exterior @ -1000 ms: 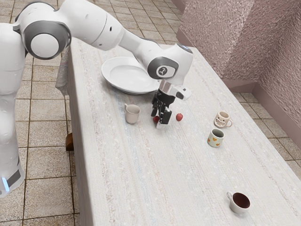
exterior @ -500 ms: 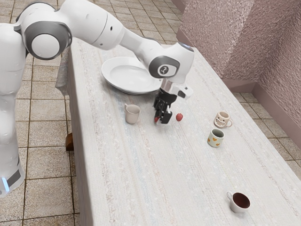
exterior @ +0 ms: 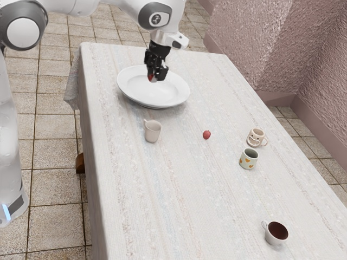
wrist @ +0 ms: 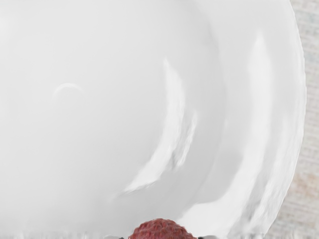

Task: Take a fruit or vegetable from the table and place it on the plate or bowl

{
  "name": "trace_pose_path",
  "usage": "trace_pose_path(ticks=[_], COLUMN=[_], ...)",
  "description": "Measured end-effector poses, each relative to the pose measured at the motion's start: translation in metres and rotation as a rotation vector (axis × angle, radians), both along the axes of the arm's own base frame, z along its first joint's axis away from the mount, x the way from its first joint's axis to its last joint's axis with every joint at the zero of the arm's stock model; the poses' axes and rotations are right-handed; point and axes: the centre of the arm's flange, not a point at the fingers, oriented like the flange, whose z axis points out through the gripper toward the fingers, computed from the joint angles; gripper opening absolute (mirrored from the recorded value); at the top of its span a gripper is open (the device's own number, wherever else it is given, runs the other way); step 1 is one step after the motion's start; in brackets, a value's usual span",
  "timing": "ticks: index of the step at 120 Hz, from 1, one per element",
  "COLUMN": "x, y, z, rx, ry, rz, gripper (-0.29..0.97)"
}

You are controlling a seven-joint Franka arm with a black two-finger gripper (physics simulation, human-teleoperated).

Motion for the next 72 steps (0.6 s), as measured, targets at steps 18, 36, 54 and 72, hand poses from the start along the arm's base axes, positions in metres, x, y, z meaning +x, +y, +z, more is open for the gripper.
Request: trace_pose_path(ticks=[18,36,54,72], x=[-0.006,0.003,0.008,0.036], y=[0.013,-0.003,-0.009,-0.032], z=[-0.02,-0.029,-0.024,0.087], rx=[0.004,0.006,0.012,0.099], ry=[0.072,0.101,0.09,-0.093], rz=[0.013,-0.029,-0.046,-0.105], gripper=[0.16,0.2,0.51,0.62])
